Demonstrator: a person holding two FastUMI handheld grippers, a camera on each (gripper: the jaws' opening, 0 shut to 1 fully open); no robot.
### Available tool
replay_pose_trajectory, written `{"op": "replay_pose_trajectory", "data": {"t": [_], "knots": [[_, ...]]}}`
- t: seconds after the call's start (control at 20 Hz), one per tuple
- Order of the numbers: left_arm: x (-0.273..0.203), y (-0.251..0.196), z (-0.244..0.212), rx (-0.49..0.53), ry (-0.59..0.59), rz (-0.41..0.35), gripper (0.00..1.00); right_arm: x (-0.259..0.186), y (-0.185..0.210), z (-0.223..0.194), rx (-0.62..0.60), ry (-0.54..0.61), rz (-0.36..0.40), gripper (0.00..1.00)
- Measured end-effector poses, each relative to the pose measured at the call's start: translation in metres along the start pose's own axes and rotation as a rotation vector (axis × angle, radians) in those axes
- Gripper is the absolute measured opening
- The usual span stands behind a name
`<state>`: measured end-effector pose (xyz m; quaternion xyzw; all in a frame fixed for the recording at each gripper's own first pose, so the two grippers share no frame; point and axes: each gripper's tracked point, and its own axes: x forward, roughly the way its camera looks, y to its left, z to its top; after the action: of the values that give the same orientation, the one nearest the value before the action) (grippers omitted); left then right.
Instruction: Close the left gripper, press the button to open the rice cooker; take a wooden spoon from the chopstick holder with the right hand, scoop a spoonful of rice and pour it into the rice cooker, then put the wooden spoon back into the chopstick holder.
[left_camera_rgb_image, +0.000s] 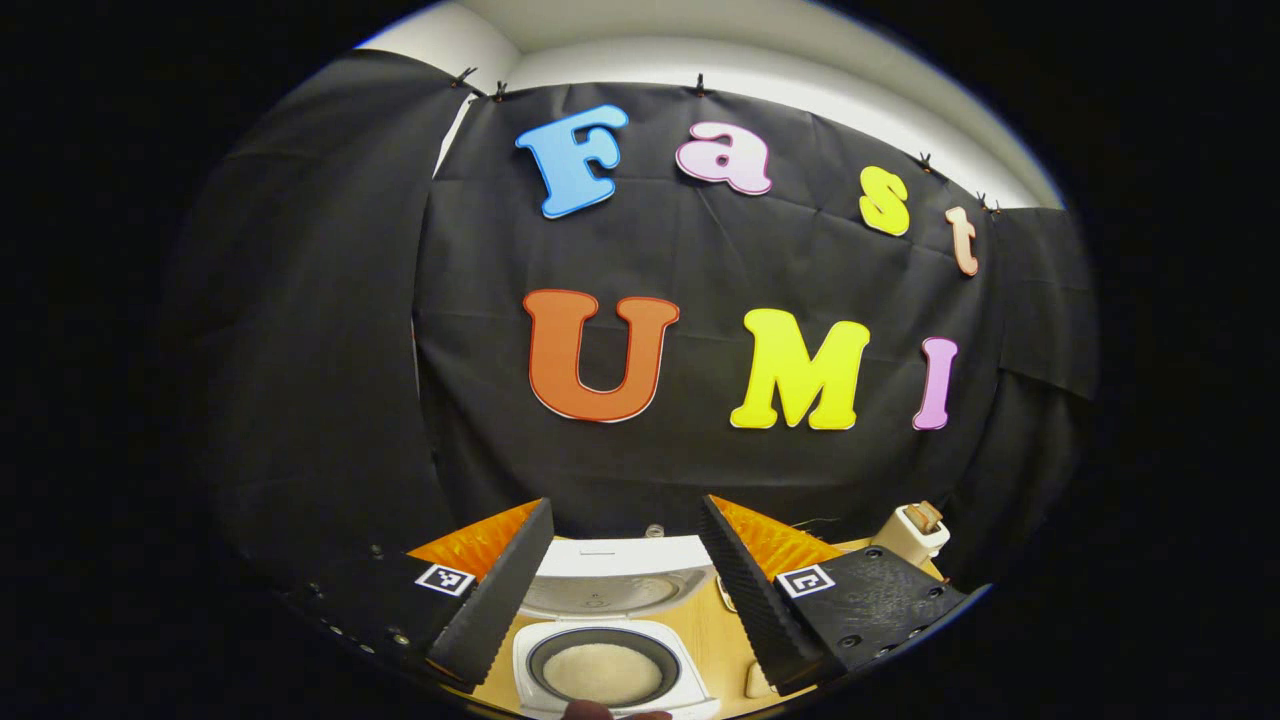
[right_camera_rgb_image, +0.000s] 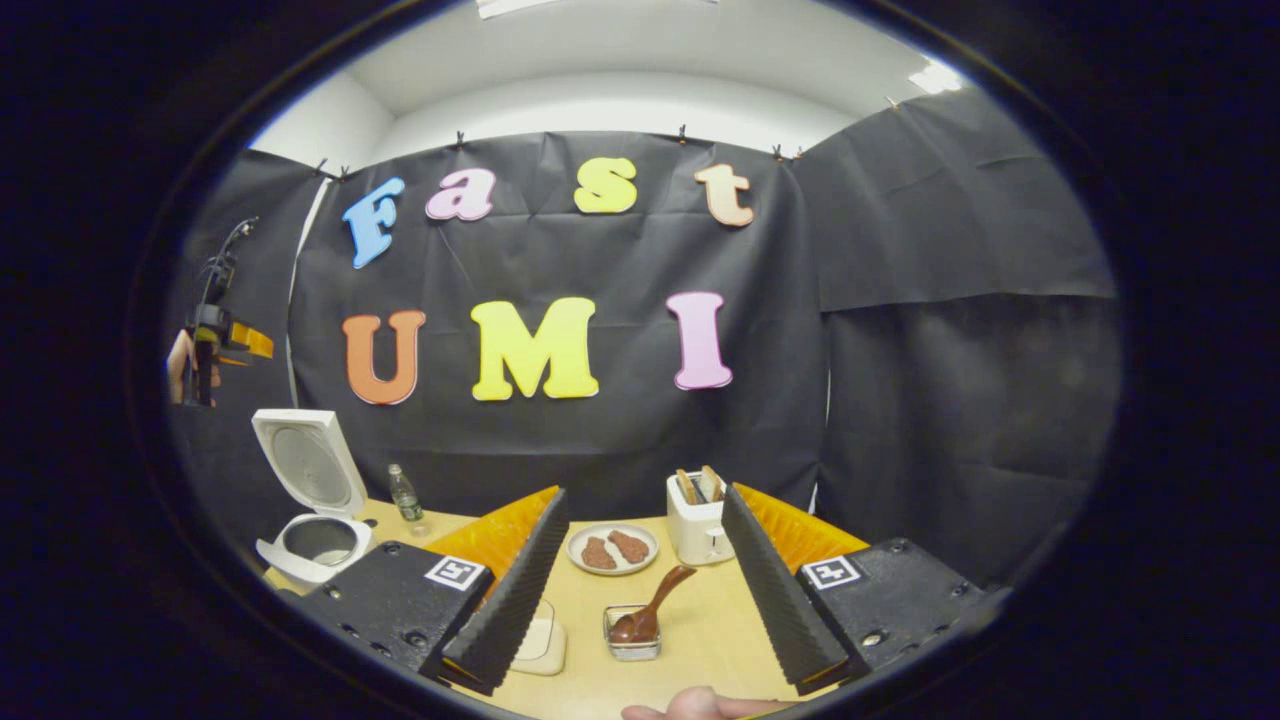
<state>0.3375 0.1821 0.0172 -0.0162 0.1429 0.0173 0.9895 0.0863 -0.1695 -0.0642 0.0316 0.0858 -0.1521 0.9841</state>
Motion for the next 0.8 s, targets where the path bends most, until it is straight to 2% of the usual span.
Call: {"op": "replay_pose_trajectory", "data": {"t": [0.15, 0.25, 0.4, 0.55, 0.65, 0.7, 0.8], "knots": [[0.041, 0.024, -0.021, 0.005, 0.072, 0.057, 0.94, -0.018, 0.016, -0.003, 0.031, 0.017, 0.003, 0.99], [0.063, 0.033, -0.031, -0.013, 0.114, 0.077, 0.94, -0.022, 0.020, 0.000, -0.006, 0.010, -0.006, 1.00], [0.089, 0.041, -0.054, -0.059, 0.206, 0.112, 0.95, -0.025, 0.004, 0.003, -0.067, 0.010, -0.043, 1.00], [0.089, 0.048, -0.074, -0.054, 0.295, 0.160, 0.95, -0.025, -0.007, 0.009, -0.059, 0.000, -0.069, 1.00], [0.082, 0.051, -0.078, -0.035, 0.310, 0.183, 1.00, -0.021, -0.015, 0.004, -0.034, 0.013, -0.088, 0.99], [0.075, 0.050, -0.080, -0.030, 0.328, 0.190, 0.96, -0.022, -0.017, -0.001, -0.020, 0.021, -0.087, 0.99], [0.060, 0.045, -0.091, -0.017, 0.380, 0.188, 0.97, -0.016, -0.013, -0.007, -0.001, 0.029, -0.068, 0.99]]}}
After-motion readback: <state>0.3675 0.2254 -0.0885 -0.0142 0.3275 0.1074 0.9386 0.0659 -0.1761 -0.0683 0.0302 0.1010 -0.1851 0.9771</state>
